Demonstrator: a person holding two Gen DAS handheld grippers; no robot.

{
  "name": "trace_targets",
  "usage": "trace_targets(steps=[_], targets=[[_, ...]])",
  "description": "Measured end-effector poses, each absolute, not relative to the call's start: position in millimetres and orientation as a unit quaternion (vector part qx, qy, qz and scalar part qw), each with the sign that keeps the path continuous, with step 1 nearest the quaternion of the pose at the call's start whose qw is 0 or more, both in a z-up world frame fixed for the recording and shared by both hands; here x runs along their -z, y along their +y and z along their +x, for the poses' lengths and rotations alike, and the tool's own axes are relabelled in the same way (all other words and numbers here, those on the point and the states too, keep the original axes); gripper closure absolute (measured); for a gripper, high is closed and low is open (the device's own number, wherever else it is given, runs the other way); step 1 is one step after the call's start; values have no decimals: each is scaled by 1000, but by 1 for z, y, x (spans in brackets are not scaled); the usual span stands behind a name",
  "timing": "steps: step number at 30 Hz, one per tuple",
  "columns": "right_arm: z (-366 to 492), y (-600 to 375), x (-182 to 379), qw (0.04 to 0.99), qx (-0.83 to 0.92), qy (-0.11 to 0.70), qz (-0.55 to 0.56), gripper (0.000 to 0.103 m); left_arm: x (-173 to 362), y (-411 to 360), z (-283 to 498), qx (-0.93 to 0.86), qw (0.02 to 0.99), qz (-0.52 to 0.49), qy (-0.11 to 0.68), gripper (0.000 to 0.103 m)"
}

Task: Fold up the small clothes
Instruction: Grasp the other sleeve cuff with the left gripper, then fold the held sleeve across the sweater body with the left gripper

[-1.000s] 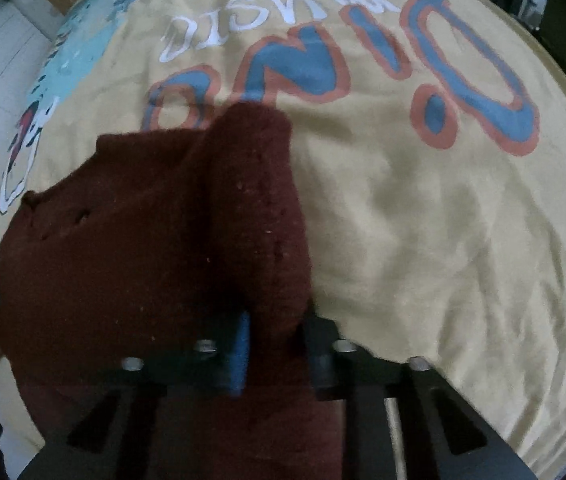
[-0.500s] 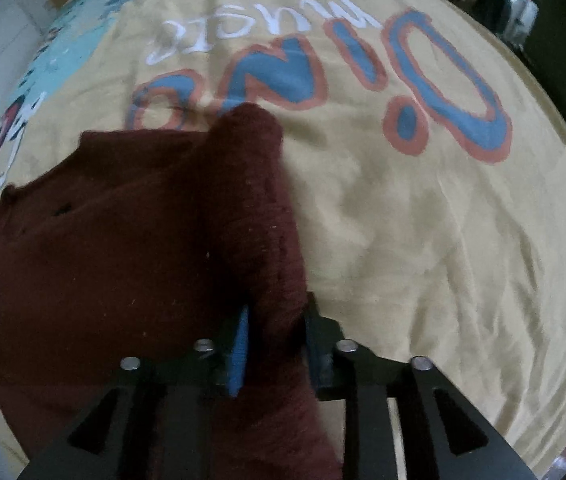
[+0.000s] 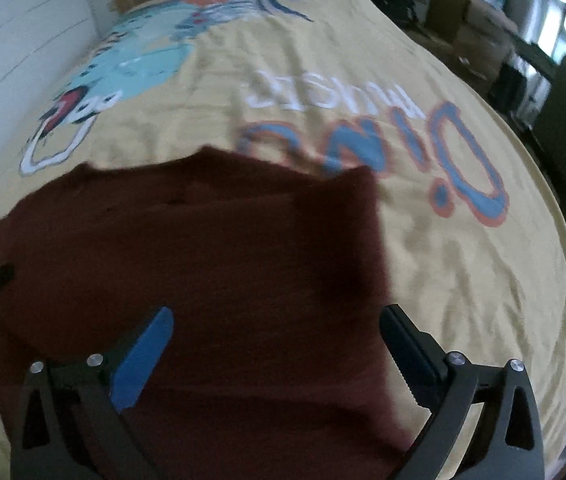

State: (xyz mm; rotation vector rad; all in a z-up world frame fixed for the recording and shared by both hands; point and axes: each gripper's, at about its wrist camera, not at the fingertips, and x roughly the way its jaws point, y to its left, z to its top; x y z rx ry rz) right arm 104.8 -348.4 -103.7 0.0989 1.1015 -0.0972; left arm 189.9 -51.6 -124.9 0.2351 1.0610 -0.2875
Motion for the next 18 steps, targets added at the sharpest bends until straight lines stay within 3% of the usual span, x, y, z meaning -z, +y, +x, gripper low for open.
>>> trace_targets(steps=[9,18], targets=[[101,-306,157,828,41,558,19,0,180,-62,183,122,820,156,538,1],[88,-342,167,828,44,556,47,0,185,-19,193,115,819,126,548,1]])
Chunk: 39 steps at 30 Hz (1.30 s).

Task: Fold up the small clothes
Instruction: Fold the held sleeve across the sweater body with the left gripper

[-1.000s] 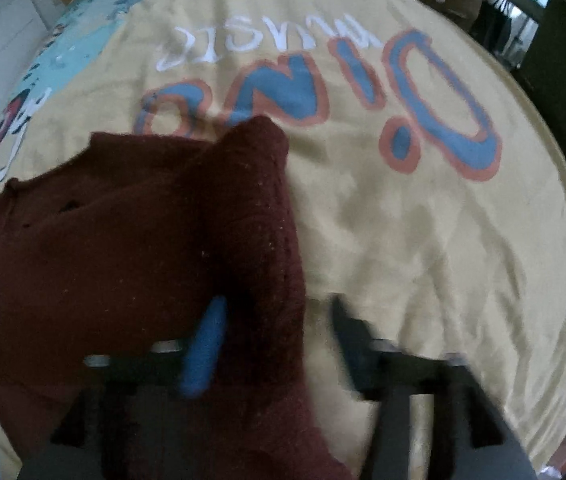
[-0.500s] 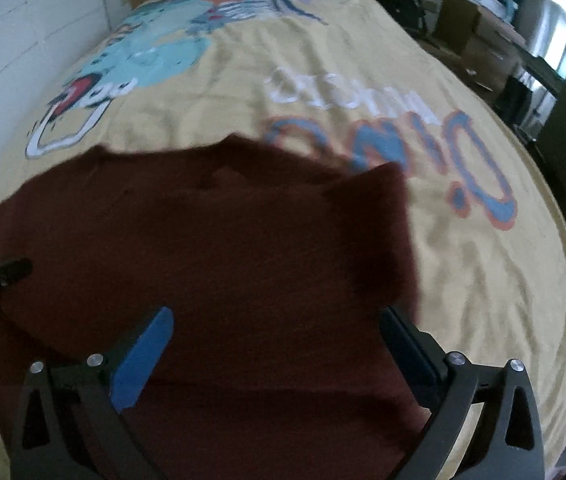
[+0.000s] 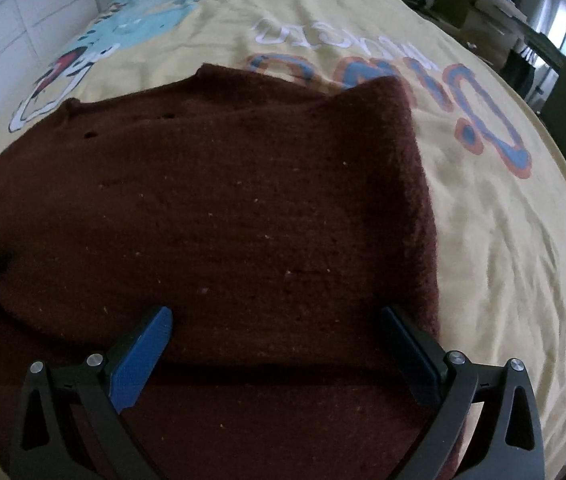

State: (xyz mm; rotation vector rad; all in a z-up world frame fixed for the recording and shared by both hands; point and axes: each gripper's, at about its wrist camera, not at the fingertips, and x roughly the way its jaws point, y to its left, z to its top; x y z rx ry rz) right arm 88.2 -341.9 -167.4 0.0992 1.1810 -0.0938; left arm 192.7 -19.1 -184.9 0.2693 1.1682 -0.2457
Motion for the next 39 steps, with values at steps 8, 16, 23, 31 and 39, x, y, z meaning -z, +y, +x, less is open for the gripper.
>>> trace_targets(steps=[8,16,23,31,39], targets=[[90,-334,172,822,50,565,39,0,177,-15,204,124,809,121,561,1],[76,-329,133,829,45,555,38,0,132,62,197,80,827,62,553,1],[32,-330,100,843,37,530,81,0,141,182,175,-52,818,-22,573,1],[9,-349,107,831,75,545,83,0,153,316,182,-191,779,-224,554,1],[0,-363,106,824,86,553,86,0,179,345,212,-211,755,-233,576,7]])
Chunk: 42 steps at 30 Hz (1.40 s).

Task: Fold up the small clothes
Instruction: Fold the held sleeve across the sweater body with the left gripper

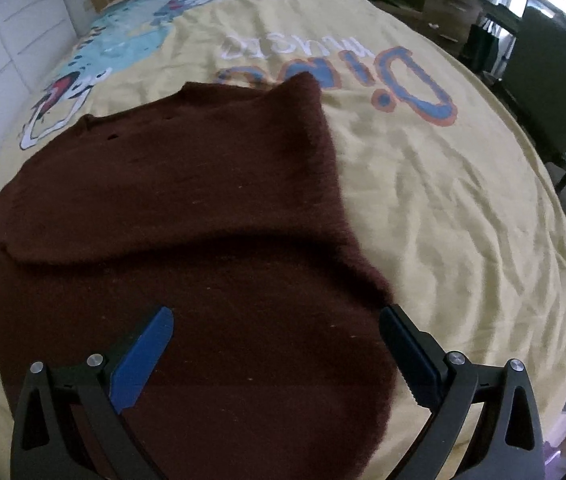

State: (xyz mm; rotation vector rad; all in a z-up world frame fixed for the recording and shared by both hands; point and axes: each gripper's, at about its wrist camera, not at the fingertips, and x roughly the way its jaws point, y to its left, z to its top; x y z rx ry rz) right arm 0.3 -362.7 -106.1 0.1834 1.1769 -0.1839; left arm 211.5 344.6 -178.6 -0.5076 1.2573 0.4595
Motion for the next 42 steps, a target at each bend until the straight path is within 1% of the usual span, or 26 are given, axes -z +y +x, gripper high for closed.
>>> trace_targets(steps=[2,4,5,6,7,12,17,30,36,42], targets=[[0,-365,105,823,89,554,87,0,182,342,214,-201,756,-231,579,17],[0,-366,105,822,92,555,87,0,177,336,214,-189,767,-219,573,49],[0,-366,105,822,92,555,87,0,176,334,214,-180,772,-214,571,60],[1,-366,105,822,91,555,87,0,171,328,216,-162,779,-208,568,85],[1,-365,106,822,90,556,87,0,168,323,217,-150,783,-207,567,91],[6,-362,109,822,81,556,90,0,127,283,212,-92,829,-140,534,91],[16,-360,108,826,78,550,90,0,92,225,200,-42,840,-113,529,91],[46,-373,78,842,68,527,93,0,37,16,217,153,846,-59,508,92],[52,-388,70,842,80,525,95,0,55,-70,204,196,828,-25,524,92],[45,-397,75,837,85,530,103,0,94,-123,182,215,815,21,538,92]])
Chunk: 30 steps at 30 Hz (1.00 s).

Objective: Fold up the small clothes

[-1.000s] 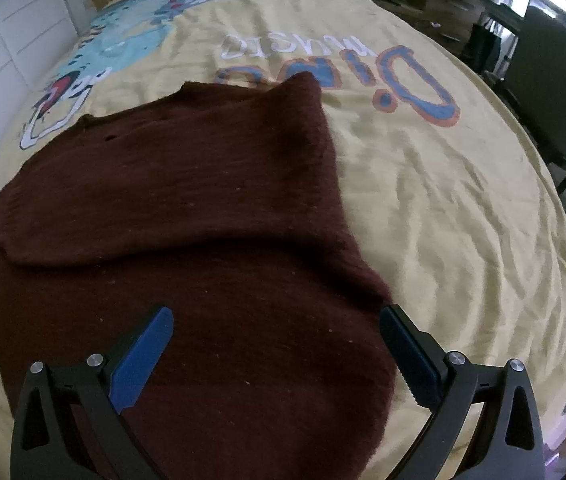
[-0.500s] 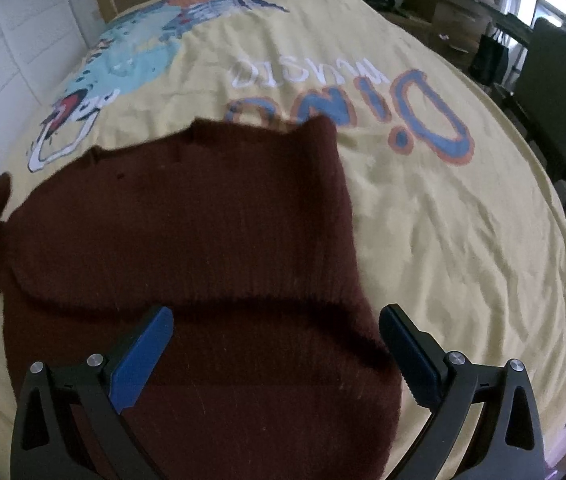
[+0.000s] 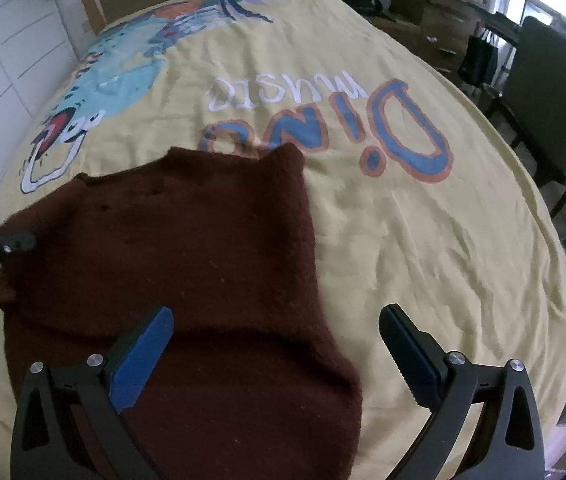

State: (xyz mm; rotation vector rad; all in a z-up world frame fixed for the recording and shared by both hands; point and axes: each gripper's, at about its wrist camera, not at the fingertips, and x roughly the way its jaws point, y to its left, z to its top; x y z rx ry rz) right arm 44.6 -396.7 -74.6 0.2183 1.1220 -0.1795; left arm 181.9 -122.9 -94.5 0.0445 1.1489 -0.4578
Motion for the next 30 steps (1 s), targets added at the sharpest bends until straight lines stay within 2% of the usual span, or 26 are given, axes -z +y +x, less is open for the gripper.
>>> trace_targets(steps=[7,14,17,19,22,24,25,30], targets=[[34,-397,100,822,80,553,114,0,155,-128,174,178,798,69,572,91],[28,-396,113,818,77,556,126,0,160,-125,173,175,798,86,570,83],[26,-397,116,817,77,556,134,0,157,-122,176,169,794,70,580,67],[24,-396,116,817,75,555,134,0,151,-122,174,178,786,56,590,33],[22,-397,114,821,74,550,135,0,141,-121,168,182,786,54,588,12],[19,-399,114,822,75,547,140,0,138,-118,164,189,782,51,592,3],[18,-399,114,822,75,546,143,0,136,-115,161,194,781,49,592,1],[13,-397,120,818,73,552,144,0,130,-88,143,208,785,58,581,1]])
